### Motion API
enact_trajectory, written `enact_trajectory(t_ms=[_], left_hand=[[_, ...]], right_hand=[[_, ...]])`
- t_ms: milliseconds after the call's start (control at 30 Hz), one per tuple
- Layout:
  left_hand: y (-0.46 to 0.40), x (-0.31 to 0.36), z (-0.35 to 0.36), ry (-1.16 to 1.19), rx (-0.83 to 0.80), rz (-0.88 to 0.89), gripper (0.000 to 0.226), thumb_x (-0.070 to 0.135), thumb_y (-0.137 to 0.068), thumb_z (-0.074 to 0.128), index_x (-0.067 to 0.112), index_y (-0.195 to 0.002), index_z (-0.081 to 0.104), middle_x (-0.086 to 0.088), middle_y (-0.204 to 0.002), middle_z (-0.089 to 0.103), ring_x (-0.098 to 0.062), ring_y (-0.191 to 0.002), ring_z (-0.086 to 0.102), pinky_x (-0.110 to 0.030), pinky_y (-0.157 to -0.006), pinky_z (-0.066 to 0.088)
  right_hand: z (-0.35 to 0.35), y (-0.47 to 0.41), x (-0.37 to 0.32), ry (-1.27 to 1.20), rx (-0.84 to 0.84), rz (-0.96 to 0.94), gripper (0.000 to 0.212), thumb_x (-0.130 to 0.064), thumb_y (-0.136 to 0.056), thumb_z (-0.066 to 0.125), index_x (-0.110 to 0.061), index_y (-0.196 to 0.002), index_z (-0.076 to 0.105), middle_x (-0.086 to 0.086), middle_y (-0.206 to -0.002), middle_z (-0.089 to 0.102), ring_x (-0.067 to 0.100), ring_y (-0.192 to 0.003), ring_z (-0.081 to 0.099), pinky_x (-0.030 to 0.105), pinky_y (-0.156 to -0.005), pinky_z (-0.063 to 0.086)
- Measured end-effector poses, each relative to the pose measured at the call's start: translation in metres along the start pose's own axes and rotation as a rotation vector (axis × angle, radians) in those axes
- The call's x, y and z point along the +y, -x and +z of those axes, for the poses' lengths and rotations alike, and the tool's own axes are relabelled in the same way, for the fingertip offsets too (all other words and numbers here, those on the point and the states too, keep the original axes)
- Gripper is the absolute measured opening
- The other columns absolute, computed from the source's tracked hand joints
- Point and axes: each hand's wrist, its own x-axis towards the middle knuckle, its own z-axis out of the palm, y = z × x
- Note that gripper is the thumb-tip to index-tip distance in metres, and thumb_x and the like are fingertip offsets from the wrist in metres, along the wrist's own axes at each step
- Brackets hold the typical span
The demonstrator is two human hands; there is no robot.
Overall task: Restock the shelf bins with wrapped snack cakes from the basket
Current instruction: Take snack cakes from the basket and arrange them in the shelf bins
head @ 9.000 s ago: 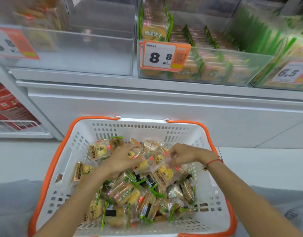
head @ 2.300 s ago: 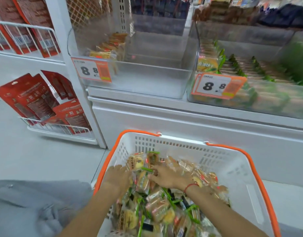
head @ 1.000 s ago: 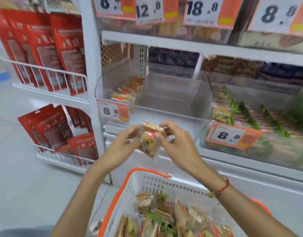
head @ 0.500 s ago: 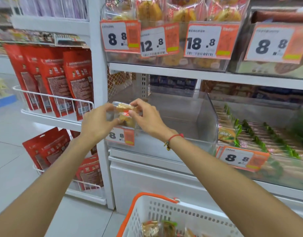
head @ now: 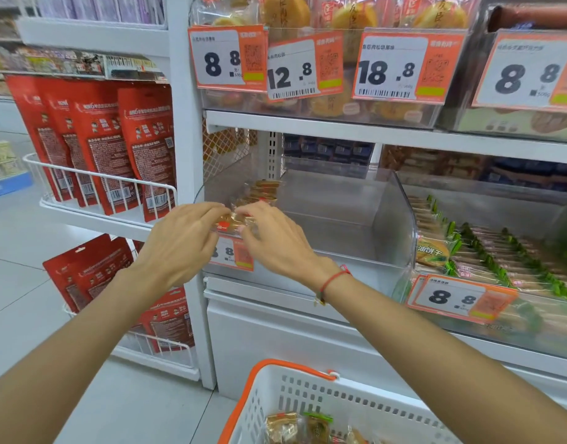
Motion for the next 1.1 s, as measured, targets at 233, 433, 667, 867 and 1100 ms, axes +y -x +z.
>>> enact_trajectory(t_ms=[233,433,667,867,1100], left_hand=[[-0.013,0.003,-0.016,-0.077,-0.301,-0.046,0.051,0.024,-0.092,0.024,0.021,-0.131,0.056,-0.014,-0.118,0.066,-0.032,-0.108,0.058,-0.036,-0.091,0.041],[-0.019,0.007,-0.017,-0.189,-0.388,-0.012,0.046,0.023,-0.095,0.026,0.022,-0.132,0.054,-0.011,-0.122,0.064,-0.031,-0.106,0.059,-0.035,-0.088,0.045],[-0.026,0.028,-0.032,-0.046,-0.418,-0.184,0.053,0.009,-0.088,0.052,0.033,-0.135,0.05,-0.004,-0.132,0.059,-0.029,-0.119,0.053,-0.039,-0.091,0.047],[-0.006,0.083,-0.036,0.299,-0.422,-0.267,0.034,0.02,-0.09,0.055,0.037,-0.12,0.06,0.013,-0.118,0.062,-0.015,-0.112,0.057,-0.038,-0.095,0.046],[0.054,0.137,0.024,0.319,-0.706,-0.262,0.032,0.03,-0.096,0.048,0.033,-0.128,0.055,0.01,-0.129,0.058,-0.019,-0.117,0.055,-0.034,-0.098,0.043]], right_hand=[[-0.01,-0.019,-0.002,-0.043,-0.471,0.103,0.033,-0.022,-0.099,0.029,-0.004,-0.085,0.053,0.01,-0.094,0.058,0.026,-0.089,0.05,0.033,-0.069,0.035],[-0.004,-0.027,0.003,-0.097,-0.411,0.162,0.035,-0.02,-0.098,0.029,-0.016,-0.064,0.035,0.001,-0.074,0.043,0.018,-0.069,0.038,0.033,-0.063,0.029],[-0.02,-0.014,0.007,-0.259,-0.398,0.162,0.023,-0.016,-0.097,0.045,-0.017,-0.094,0.068,0.007,-0.101,0.064,0.017,-0.091,0.053,0.034,-0.086,0.044],[-0.037,0.073,0.014,-0.201,0.002,0.107,0.023,-0.018,-0.091,0.057,-0.027,-0.108,0.069,-0.005,-0.115,0.063,0.015,-0.11,0.054,0.034,-0.099,0.041],[-0.018,0.189,0.059,-0.233,-0.469,0.353,0.018,-0.021,-0.093,0.056,-0.024,-0.105,0.069,-0.006,-0.094,0.066,0.01,-0.085,0.061,0.033,-0.085,0.05]])
